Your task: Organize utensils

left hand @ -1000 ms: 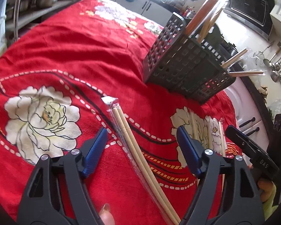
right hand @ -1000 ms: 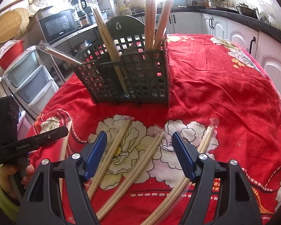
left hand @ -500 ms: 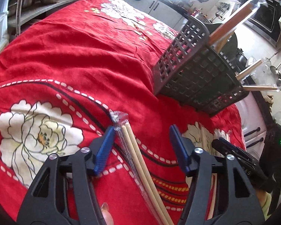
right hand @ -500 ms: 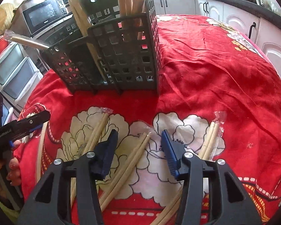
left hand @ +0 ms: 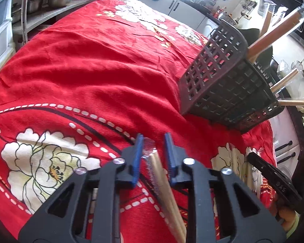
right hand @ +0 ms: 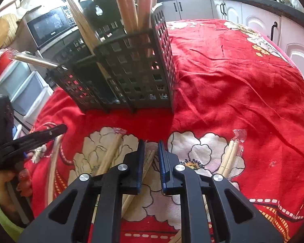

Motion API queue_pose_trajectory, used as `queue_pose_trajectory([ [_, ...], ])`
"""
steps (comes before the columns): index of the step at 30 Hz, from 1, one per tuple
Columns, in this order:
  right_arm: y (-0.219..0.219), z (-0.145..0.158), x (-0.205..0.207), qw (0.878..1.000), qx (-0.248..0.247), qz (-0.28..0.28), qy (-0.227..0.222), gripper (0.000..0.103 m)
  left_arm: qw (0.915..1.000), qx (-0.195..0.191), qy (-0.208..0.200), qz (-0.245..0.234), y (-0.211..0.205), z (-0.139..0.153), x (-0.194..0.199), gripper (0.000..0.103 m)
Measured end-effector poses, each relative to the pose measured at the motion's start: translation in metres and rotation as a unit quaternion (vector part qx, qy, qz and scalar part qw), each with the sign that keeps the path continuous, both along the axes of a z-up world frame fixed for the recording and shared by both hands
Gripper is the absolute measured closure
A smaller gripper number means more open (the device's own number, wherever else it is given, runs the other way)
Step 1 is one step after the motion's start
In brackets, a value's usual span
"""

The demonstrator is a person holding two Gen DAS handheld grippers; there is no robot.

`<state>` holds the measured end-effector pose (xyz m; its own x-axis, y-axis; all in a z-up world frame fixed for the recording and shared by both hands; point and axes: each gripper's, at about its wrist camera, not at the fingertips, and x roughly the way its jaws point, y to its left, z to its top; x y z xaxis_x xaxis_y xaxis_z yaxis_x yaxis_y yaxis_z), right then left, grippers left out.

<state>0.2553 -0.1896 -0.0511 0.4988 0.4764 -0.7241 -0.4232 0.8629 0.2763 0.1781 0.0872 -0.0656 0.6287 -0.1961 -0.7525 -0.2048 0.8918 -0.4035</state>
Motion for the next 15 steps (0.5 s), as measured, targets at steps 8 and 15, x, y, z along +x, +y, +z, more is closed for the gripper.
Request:
queue_pose_trajectory([
  [8, -0.005, 0.029, -0.015, 0.998, 0.05, 0.022, -0.033, 0.094, 0.9987, -0.027, -0.038, -0.022, -0.006, 0.022, -0.013, 0.102],
  [15, -0.013, 0.07, -0.032, 0.991, 0.096, 0.038, -0.081, 0.096, 0.9916, -0.018, -0.112, -0.063, -0.031, 0.078, -0.031, 0.103],
])
